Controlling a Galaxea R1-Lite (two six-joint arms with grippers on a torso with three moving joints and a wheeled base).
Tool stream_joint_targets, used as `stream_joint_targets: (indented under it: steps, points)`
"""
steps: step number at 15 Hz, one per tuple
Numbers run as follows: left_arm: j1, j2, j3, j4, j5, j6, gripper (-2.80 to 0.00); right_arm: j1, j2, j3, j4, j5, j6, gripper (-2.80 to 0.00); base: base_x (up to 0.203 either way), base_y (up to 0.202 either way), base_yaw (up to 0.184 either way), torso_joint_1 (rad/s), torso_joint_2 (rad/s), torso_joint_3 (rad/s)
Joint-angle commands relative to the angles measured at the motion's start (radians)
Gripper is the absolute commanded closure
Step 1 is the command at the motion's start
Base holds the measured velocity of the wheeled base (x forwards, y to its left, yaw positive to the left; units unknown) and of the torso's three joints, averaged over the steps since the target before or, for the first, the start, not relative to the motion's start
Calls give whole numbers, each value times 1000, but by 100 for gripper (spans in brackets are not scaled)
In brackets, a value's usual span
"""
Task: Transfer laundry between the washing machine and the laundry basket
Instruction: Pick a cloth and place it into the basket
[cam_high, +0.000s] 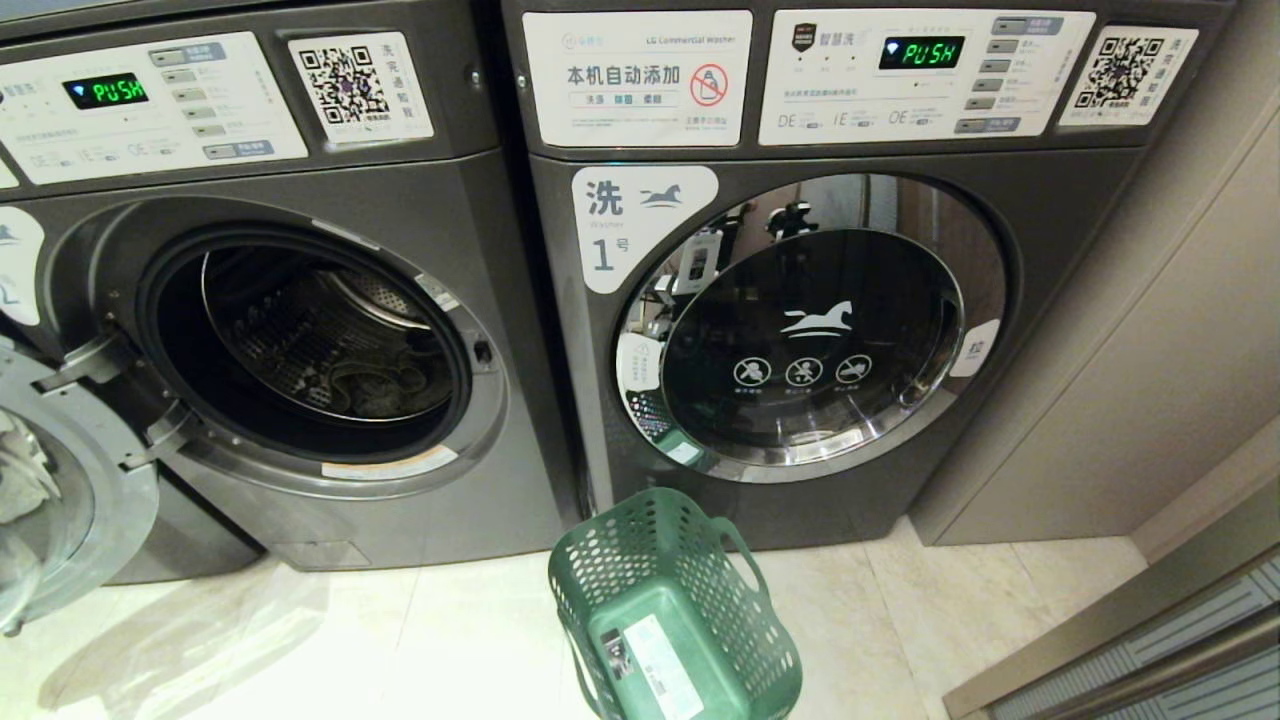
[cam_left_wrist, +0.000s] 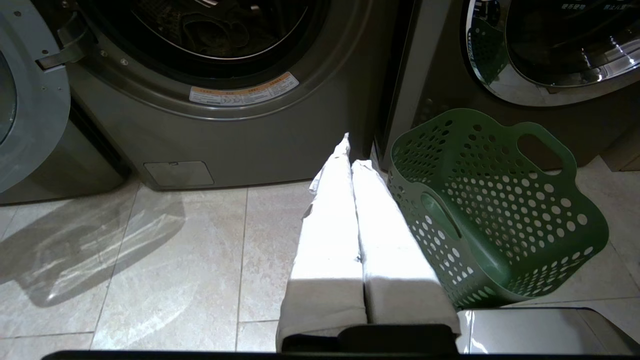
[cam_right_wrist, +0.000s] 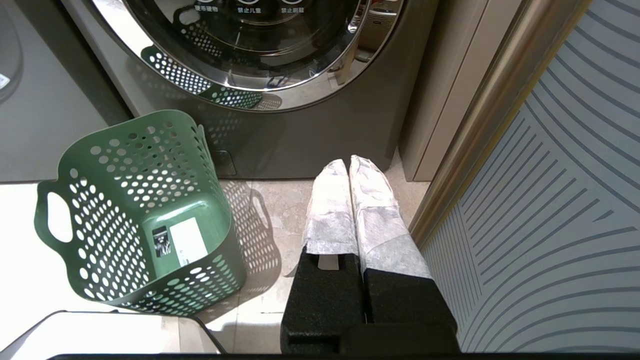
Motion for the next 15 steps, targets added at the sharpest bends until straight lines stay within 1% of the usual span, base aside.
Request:
stream_joint_targets:
  steps: [1,15]
  points:
    - [0,0,0,0,0,0,0,0,1,0,-2,1,-1,0,0,0,0,0,0,0]
    - [0,0,0,0,0,-1,0,0,0,0,-1,1,-1,0,0,0,0,0,0,0]
